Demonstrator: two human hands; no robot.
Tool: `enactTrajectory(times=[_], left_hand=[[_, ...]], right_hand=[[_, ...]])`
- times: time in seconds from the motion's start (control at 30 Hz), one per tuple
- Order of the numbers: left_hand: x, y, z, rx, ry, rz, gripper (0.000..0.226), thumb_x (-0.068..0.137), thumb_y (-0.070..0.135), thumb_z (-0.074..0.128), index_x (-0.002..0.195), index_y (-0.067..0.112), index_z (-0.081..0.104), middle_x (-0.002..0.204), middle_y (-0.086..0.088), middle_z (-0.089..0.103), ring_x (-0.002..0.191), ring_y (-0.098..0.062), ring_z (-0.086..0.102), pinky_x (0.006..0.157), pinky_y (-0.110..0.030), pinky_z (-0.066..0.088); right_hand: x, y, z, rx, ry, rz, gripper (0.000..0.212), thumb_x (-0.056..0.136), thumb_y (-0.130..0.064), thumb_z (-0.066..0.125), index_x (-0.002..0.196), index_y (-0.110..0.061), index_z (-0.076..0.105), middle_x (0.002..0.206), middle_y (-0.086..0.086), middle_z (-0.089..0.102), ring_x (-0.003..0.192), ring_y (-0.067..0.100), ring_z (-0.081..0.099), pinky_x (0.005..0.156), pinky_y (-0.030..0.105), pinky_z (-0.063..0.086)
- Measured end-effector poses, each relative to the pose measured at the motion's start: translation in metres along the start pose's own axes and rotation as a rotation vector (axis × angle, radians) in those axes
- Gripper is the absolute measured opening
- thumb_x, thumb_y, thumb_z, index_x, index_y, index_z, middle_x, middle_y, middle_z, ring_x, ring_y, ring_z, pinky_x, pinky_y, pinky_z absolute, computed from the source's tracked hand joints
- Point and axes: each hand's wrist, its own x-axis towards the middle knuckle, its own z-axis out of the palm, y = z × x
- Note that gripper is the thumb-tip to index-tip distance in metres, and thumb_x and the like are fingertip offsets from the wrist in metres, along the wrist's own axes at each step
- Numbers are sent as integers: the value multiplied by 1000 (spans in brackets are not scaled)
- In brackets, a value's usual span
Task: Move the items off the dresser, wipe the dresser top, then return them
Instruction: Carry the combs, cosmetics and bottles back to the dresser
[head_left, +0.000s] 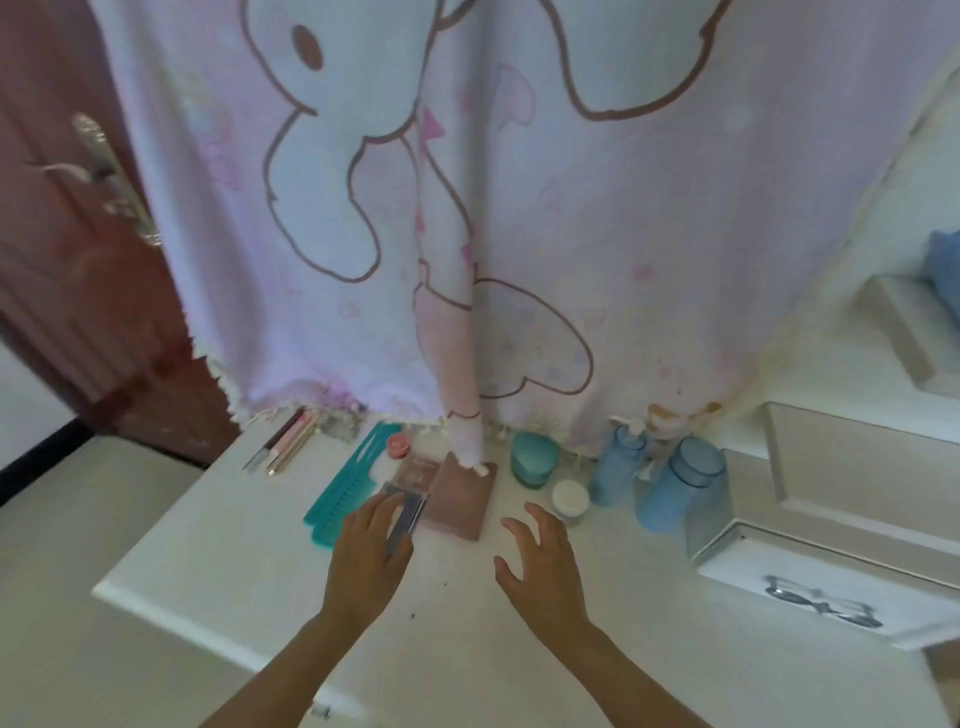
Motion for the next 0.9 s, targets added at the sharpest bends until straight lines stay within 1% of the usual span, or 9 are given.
enactTrajectory(times=[0.1, 0.17, 0.27, 0.4, 0.5, 0.6, 0.63, 0.73, 0.9], left_hand=[[-31, -21, -19, 37, 47, -89, 44, 84, 12, 63, 126, 6, 50, 128, -14, 52, 120, -34, 45, 90, -42, 47], [-46, -34, -38, 69, 78, -154, 45, 87, 15, 59, 130, 8, 46, 134, -12, 48, 123, -30, 42, 97, -39, 43], [-66, -57, -73, 74, 166, -212, 48, 89, 19, 56, 134, 11, 42, 140, -8, 43, 129, -27, 37, 104, -40, 37], [-101, -93, -130, 40, 288, -253, 48, 89, 16, 56, 134, 9, 43, 139, -10, 44, 127, -30, 36, 106, -41, 32], [-145, -127, -184, 39, 403, -295, 45, 89, 18, 55, 131, 7, 45, 134, -12, 48, 121, -34, 40, 101, -41, 34], [-203, -167, -244, 93, 508, -340, 47, 89, 19, 55, 133, 8, 43, 136, -12, 46, 123, -33, 39, 103, -40, 32], [-226, -180, -264, 111, 542, -368, 48, 89, 19, 55, 134, 9, 42, 137, -11, 45, 125, -31, 37, 104, -39, 31], [-290, -214, -317, 116, 652, -456, 49, 91, 22, 53, 137, 12, 38, 140, -8, 41, 130, -27, 32, 108, -38, 28], [-408, -264, -384, 134, 853, -672, 49, 91, 21, 53, 136, 12, 38, 140, -6, 42, 129, -25, 33, 107, -36, 29]], right_hand=[[-17, -25, 9, -14, -78, -108, 56, 53, -40, 80, 99, -28, 50, 102, 5, 66, 100, 17, 51, 66, 23, 55], [-21, -45, 10, -2, -124, -176, 65, 47, -40, 86, 99, -30, 49, 100, 3, 65, 98, 17, 55, 66, 21, 55], [-18, -82, 10, 18, -147, -235, 64, 46, -40, 87, 98, -29, 52, 101, 4, 66, 89, 20, 67, 65, 22, 55], [-15, -150, 12, 125, -176, -350, 62, 53, -32, 86, 105, -25, 52, 106, 9, 64, 94, 26, 65, 69, 27, 55], [-24, -219, 11, 122, -129, -479, 67, 48, -33, 88, 102, -28, 48, 103, 7, 65, 96, 24, 64, 66, 24, 55], [-48, -298, 12, 175, -132, -578, 58, 54, -35, 81, 102, -27, 48, 105, 8, 65, 102, 18, 46, 67, 28, 55], [-59, -325, 16, 180, -156, -614, 53, 56, -35, 75, 102, -26, 50, 104, 8, 65, 101, 18, 46, 66, 28, 55], [-91, -399, 27, 195, -256, -749, 44, 58, -37, 64, 99, -21, 61, 104, 10, 65, 97, 25, 64, 68, 30, 55], [-145, -533, 41, 206, -335, -1008, 45, 59, -46, 53, 98, -26, 61, 102, 6, 67, 90, 20, 68, 67, 24, 54]])
